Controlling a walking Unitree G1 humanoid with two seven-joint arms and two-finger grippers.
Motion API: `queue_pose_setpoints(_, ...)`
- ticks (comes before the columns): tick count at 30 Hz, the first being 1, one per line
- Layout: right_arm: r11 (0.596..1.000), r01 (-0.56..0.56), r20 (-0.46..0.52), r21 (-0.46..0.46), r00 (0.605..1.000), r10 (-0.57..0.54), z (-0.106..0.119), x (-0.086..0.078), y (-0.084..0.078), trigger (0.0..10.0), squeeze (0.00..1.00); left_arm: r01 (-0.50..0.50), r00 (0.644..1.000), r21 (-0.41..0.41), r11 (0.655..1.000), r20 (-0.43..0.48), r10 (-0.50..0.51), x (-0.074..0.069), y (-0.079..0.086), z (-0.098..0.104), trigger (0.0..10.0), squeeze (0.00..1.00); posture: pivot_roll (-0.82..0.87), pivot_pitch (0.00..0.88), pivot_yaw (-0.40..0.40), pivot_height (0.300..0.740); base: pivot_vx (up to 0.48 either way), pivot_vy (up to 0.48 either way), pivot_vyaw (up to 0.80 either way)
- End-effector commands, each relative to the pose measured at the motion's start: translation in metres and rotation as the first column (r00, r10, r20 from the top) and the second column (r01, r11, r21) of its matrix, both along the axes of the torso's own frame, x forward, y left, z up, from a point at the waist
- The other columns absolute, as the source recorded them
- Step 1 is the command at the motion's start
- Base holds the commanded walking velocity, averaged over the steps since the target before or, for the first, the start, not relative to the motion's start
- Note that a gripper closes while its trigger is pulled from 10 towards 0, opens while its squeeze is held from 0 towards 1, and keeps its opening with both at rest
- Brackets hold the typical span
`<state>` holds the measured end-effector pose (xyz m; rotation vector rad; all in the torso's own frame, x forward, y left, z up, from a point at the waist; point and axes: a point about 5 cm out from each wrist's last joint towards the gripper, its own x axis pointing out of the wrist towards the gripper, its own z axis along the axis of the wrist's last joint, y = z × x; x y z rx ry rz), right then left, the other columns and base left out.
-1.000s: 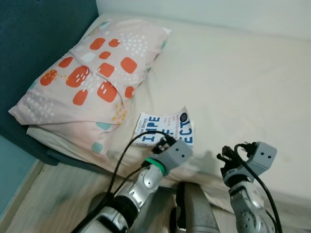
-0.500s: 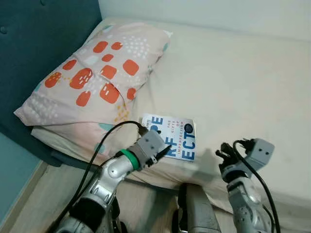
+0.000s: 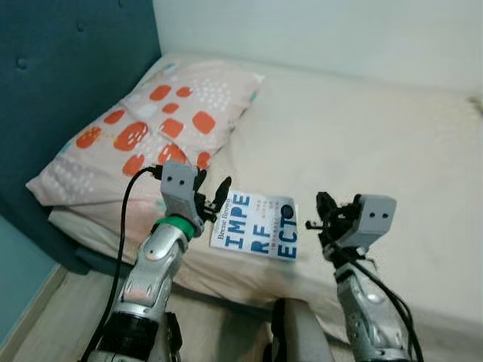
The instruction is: Clean up the room
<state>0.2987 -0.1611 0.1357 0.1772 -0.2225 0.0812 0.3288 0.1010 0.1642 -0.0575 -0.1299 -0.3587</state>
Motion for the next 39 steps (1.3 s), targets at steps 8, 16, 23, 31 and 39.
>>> queue_pose_setpoints(8, 0.999, 0.05, -0.006, -0.008, 0.999, -0.05, -0.005, 0.002, -0.012, 10.0, 0.0, 0.03, 0.998, 0.019, 0.999, -0.052, -0.029, -0.003, -0.012, 0.0, 10.0, 0.0, -0.09, 0.001, 0.028, 0.644, 0.0, 0.0, -0.44)
queue_pose_setpoints(16, 0.999, 0.042, -0.025, -0.007, 0.999, -0.043, -0.012, 0.002, -0.009, 10.0, 0.0, 0.035, 0.997, 0.036, 0.999, -0.066, -0.032, -0.002, -0.021, -0.003, 10.0, 0.0, -0.09, 0.0, 0.024, 0.678, 0.0, 0.0, -0.44)
queue_pose_setpoints(23, 0.999, 0.048, -0.03, -0.003, 0.998, -0.048, -0.013, 0.003, -0.012, 10.0, 0.0, 0.041, 0.999, 0.07, 0.997, -0.033, -0.039, -0.002, -0.028, 0.001, 10.0, 0.0, -0.09, 0.003, 0.025, 0.706, 0.0, 0.0, -0.45)
queue_pose_setpoints(31, 0.999, 0.046, -0.033, 0.003, 0.998, -0.046, -0.014, 0.004, -0.011, 10.0, 0.0, 0.037, 0.999, 0.087, 0.996, -0.026, -0.035, -0.002, -0.028, 0.0, 10.0, 0.0, -0.08, 0.006, 0.023, 0.731, 0.0, 0.0, -0.45)
queue_pose_setpoints(39, 0.999, 0.036, -0.04, 0.007, 0.999, -0.036, -0.015, 0.006, -0.01, 10.0, 0.0, 0.026, 1.0, 0.114, 0.993, -0.019, -0.024, -0.003, -0.026, 0.0, 10.0, 0.0, -0.08, 0.009, 0.021, 0.74, 0.0, 0.0, -0.45)
